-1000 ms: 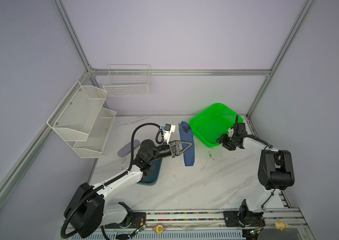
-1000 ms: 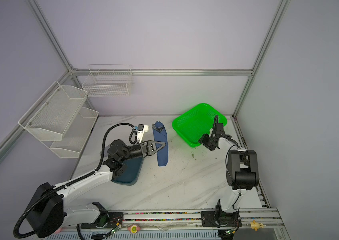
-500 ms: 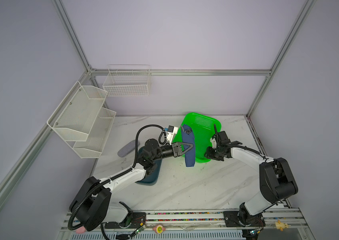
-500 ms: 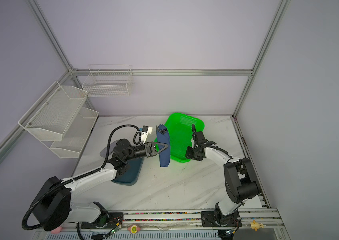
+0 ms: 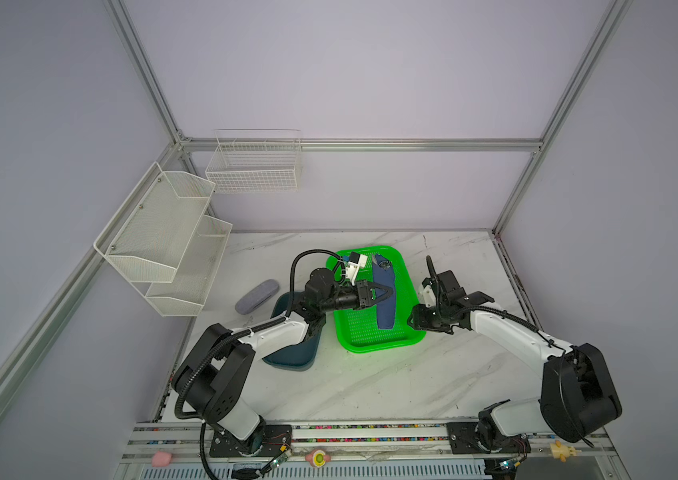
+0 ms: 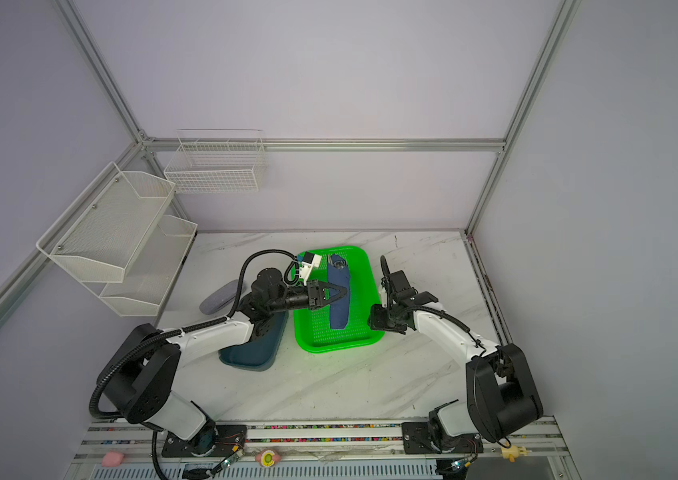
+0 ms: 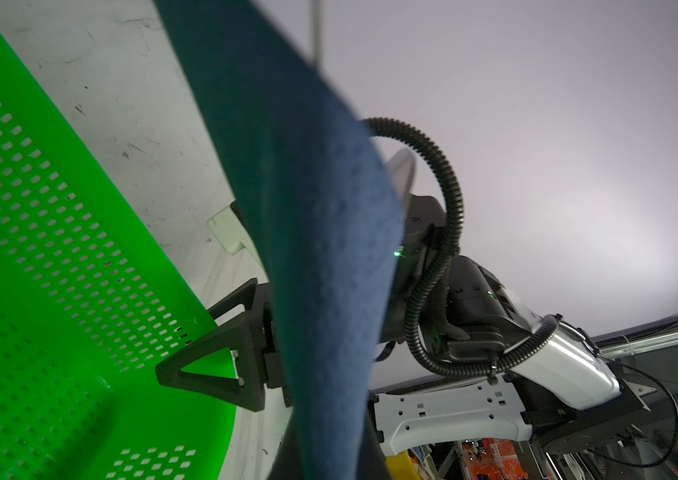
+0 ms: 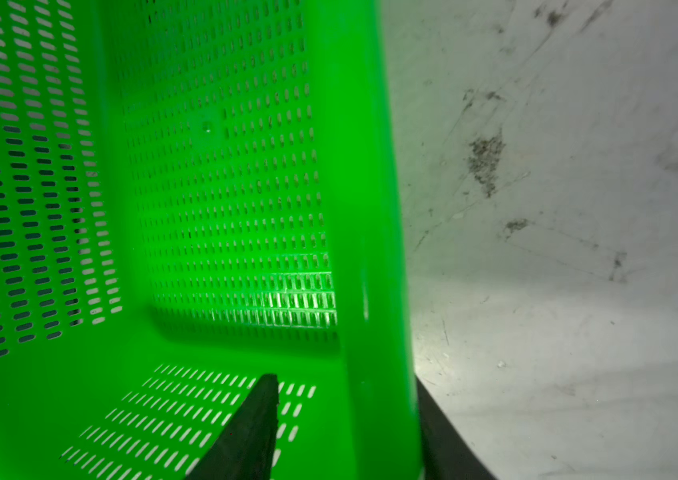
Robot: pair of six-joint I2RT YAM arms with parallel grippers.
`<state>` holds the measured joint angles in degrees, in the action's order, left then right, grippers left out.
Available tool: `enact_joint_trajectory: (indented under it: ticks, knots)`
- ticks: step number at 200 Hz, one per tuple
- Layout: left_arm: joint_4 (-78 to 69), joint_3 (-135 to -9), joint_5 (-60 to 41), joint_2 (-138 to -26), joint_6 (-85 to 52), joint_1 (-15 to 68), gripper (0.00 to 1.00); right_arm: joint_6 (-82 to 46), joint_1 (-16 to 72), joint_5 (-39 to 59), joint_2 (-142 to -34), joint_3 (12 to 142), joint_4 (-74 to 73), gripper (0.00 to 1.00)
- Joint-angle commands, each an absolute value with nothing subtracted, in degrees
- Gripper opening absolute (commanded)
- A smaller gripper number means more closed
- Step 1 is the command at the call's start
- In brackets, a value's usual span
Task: Place the utensils on the paper napkin and roll it up
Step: 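Lower the napkin roll into the basket with the left gripper while the right holds it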
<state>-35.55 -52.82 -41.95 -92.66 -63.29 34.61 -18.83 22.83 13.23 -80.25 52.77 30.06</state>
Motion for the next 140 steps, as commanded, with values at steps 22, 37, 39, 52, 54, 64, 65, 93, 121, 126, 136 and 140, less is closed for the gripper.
enact_joint_trajectory:
  ticks: [22,37,39,52,54,64,65,93,121,126,136,140]
  knots:
    - [-32.4,-65.5,-44.5,-98.0,-59.6,34.0,0.00,-21.8,22.9,-2.4,-74.7,56.2,31.6,0.55]
    - [-31.5,-68.1,-45.2,-100.7,-59.4,33.8,0.00,-22.9,22.9,-7.1,-72.1,57.4,32.4,0.55]
    - [-31.4,-68.5,-45.3,-101.0,-59.4,33.8,0.00,-22.6,22.9,-7.4,-71.7,57.3,32.2,0.55]
    - [-29.9,-70.9,-45.5,-103.5,-59.1,33.7,0.00,-22.1,22.9,-8.1,-69.1,56.9,30.7,0.56]
    - [-29.8,-71.2,-45.5,-103.9,-59.0,33.6,0.00,-22.0,22.9,-8.5,-68.7,56.8,30.5,0.56]
    - [-29.2,-72.9,-45.4,-105.8,-59.0,33.6,0.00,-21.8,22.9,-10.0,-67.3,56.3,29.8,0.58]
    - [-29.1,-73.0,-45.4,-106.0,-59.0,33.6,0.00,-21.8,22.9,-10.2,-67.2,56.3,29.7,0.58]
    - [-28.6,-76.5,-45.5,-111.2,-60.4,33.5,0.00,-22.5,22.8,-12.0,-66.0,55.3,29.0,0.61]
    - [-29.3,-78.5,-44.4,-115.7,-62.9,33.3,0.00,-22.9,22.8,-10.0,-67.0,54.1,27.5,0.62]
    - [-29.0,-79.0,-44.1,-116.5,-63.5,33.2,0.00,-23.1,22.8,-9.5,-67.4,53.8,27.2,0.62]
    - [-29.4,-79.5,-43.5,-118.0,-65.0,33.2,0.00,-24.0,22.8,-8.5,-68.1,53.2,26.3,0.64]
    - [-30.2,-79.3,-43.2,-118.4,-65.8,33.2,0.00,-24.5,22.7,-8.1,-68.4,53.0,25.8,0.65]
